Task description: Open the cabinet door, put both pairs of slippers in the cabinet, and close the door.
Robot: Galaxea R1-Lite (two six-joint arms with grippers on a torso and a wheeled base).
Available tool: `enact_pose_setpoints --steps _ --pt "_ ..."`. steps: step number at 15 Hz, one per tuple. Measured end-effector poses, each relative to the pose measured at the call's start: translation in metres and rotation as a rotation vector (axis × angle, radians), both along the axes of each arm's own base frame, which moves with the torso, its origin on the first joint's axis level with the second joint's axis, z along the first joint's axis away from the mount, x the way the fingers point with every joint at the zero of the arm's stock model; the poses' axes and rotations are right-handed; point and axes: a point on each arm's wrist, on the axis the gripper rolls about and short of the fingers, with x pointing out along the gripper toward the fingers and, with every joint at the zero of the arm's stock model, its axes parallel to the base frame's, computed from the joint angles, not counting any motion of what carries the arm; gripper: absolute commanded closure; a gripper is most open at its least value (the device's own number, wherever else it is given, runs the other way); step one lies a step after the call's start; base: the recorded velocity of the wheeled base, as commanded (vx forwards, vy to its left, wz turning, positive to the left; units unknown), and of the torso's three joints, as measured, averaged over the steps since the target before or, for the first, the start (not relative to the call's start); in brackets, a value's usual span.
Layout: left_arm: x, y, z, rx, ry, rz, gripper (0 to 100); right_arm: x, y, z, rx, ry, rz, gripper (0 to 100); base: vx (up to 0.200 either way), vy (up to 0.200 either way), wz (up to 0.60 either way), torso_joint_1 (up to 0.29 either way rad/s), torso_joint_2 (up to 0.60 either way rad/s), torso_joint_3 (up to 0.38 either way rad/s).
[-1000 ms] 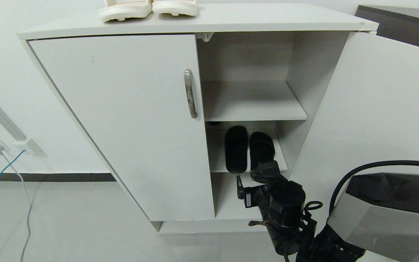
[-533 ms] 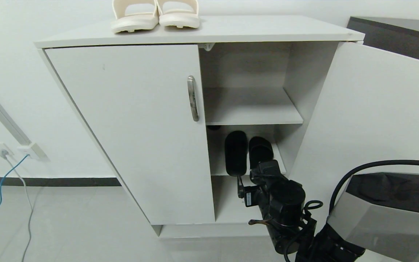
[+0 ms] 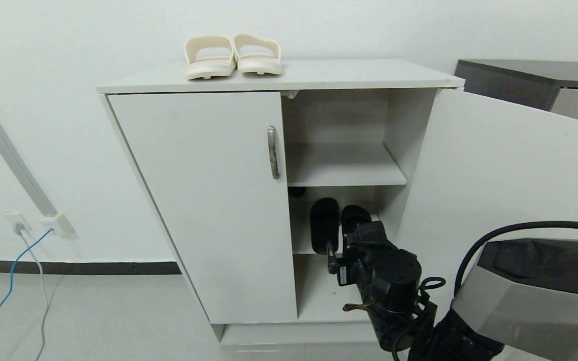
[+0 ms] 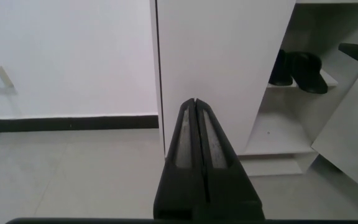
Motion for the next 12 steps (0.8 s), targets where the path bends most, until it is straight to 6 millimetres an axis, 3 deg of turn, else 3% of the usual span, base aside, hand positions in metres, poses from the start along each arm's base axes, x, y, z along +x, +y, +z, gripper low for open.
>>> enact_pose_setpoints --steps 5,9,12 --pt "0.0001 0.0000 -0.0003 -0.002 0.001 0.001 100 0.0016 -0.0006 0.0006 0.002 -0.002 -0.006 0 0.000 0.000 0.00 0.004 0.00 0.124" --pt "0.0000 0.0000 -0.0001 -0.005 0.000 0.001 100 0.0016 -0.0004 0.0010 0.005 -0.004 -0.005 0 0.000 0.000 0.00 0.000 0.00 0.000" --pt "0.0000 0.0000 0.0000 -0.006 0.000 0.001 100 0.0013 -0.0006 0.0006 0.004 -0.002 -0.005 0 0.000 0.200 0.00 0.004 0.01 0.004"
